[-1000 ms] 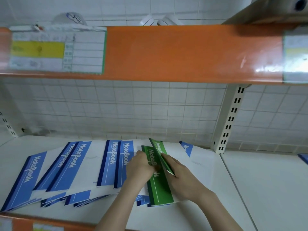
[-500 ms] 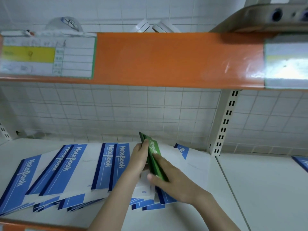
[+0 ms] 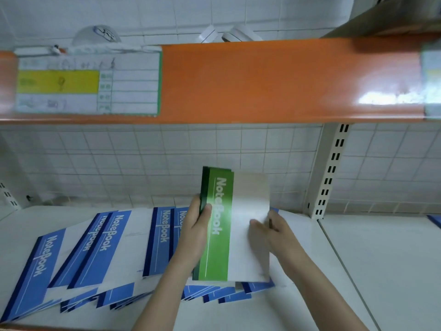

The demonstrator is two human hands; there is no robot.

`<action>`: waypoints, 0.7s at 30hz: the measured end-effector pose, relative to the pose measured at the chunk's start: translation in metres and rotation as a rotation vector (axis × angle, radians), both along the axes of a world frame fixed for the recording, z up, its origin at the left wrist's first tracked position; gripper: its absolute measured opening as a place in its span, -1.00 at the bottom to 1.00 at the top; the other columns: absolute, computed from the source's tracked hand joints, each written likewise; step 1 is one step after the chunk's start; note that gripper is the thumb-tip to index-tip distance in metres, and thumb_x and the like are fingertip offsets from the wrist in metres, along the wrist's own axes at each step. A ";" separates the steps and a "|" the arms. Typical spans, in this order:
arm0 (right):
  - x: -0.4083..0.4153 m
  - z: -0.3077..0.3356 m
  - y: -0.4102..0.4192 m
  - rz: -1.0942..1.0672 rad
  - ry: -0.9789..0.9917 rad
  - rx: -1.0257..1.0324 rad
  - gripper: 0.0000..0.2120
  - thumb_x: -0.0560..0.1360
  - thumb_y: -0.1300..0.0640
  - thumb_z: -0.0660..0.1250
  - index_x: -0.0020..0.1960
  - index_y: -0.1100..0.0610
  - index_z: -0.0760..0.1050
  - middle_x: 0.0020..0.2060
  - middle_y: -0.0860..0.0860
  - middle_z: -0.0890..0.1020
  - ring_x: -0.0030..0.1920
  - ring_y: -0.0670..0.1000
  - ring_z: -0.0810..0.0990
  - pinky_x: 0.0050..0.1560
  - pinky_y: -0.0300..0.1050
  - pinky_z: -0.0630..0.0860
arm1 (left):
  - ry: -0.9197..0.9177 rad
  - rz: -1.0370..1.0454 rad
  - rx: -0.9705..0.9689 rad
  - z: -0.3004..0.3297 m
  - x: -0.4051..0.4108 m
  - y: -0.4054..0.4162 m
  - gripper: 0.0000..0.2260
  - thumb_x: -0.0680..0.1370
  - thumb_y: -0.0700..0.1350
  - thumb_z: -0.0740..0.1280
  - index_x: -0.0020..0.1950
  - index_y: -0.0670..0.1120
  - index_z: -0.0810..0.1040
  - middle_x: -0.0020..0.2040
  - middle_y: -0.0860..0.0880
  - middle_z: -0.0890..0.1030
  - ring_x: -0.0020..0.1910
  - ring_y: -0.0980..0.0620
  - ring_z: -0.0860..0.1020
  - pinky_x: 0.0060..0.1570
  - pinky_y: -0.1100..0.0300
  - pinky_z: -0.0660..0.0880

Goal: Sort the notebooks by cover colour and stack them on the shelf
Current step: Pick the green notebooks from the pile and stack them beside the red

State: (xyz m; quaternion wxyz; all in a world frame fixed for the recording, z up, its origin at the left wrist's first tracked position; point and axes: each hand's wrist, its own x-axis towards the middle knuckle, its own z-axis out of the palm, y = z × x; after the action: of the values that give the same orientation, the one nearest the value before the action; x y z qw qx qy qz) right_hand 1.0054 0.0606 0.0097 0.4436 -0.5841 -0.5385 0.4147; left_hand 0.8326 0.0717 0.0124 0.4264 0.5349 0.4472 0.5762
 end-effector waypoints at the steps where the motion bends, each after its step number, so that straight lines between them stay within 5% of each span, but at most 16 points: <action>1: -0.003 0.002 0.000 -0.011 0.087 0.055 -0.78 0.54 0.14 0.30 -0.20 0.19 0.33 -0.32 0.10 0.28 -0.29 -0.03 0.27 -0.25 -0.19 0.23 | 0.015 -0.011 0.060 0.006 -0.001 -0.003 -0.75 0.65 -0.08 0.12 0.05 0.24 0.53 -0.02 0.08 0.65 0.00 0.02 0.60 0.02 0.10 0.54; 3: -0.011 0.007 -0.003 -0.008 0.222 0.186 -0.92 0.53 0.20 0.30 0.00 0.19 0.47 -0.18 0.28 0.43 -0.20 0.00 0.38 -0.14 -0.15 0.33 | 0.041 0.003 0.157 0.018 -0.006 -0.007 -0.78 0.63 0.01 0.13 0.01 0.30 0.52 -0.06 0.12 0.64 -0.08 0.08 0.61 -0.10 0.18 0.55; 7: -0.028 0.005 -0.007 0.052 0.359 0.314 -0.74 0.48 0.11 0.38 0.16 -0.02 0.51 -0.01 -0.07 0.65 0.03 -0.09 0.59 0.05 -0.23 0.48 | 0.002 0.013 0.181 0.023 -0.013 -0.012 -0.88 0.52 0.16 0.27 0.01 0.28 0.57 -0.04 0.14 0.65 -0.05 0.14 0.62 -0.14 0.33 0.53; 10: -0.037 -0.011 -0.011 0.004 0.282 0.334 -0.72 0.41 -0.09 0.31 0.12 -0.18 0.49 -0.13 -0.29 0.59 -0.10 -0.23 0.53 -0.05 -0.34 0.44 | -0.052 0.035 0.082 0.008 -0.015 -0.013 -0.78 0.40 0.23 0.31 0.00 0.26 0.59 -0.02 0.17 0.66 -0.02 0.21 0.61 -0.12 0.32 0.52; 15: -0.041 -0.028 -0.013 -0.017 0.210 0.348 -0.84 0.54 -0.01 0.24 0.11 -0.09 0.47 -0.26 -0.26 0.55 -0.24 -0.24 0.45 -0.15 -0.48 0.39 | 0.022 0.011 0.007 -0.017 -0.017 -0.011 -0.65 0.44 0.16 0.30 0.18 0.10 0.52 0.05 0.17 0.64 0.07 0.21 0.59 0.14 0.12 0.49; 18: -0.039 -0.025 -0.013 -0.036 0.173 0.325 -0.88 0.61 0.09 0.18 0.11 -0.03 0.45 -0.20 -0.04 0.58 -0.19 -0.05 0.51 -0.12 -0.36 0.44 | 0.068 0.002 0.012 -0.023 -0.017 -0.008 -0.71 0.48 0.12 0.28 0.18 0.13 0.48 0.03 0.22 0.63 0.04 0.26 0.58 0.03 0.23 0.48; 21: -0.027 -0.016 -0.015 -0.076 0.126 0.312 -0.85 0.61 0.15 0.16 0.14 0.12 0.44 -0.01 0.38 0.50 -0.06 0.32 0.46 0.00 0.09 0.49 | 0.135 -0.034 0.038 -0.018 -0.010 -0.003 -0.81 0.54 0.03 0.28 0.15 0.13 0.47 0.00 0.23 0.62 -0.02 0.29 0.57 -0.12 0.42 0.47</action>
State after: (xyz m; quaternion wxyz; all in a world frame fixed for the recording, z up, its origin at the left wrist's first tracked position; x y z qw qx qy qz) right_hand 0.9783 0.0461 -0.0060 0.5773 -0.5009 -0.5448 0.3450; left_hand 0.8227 0.0685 -0.0057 0.3949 0.5881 0.4547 0.5397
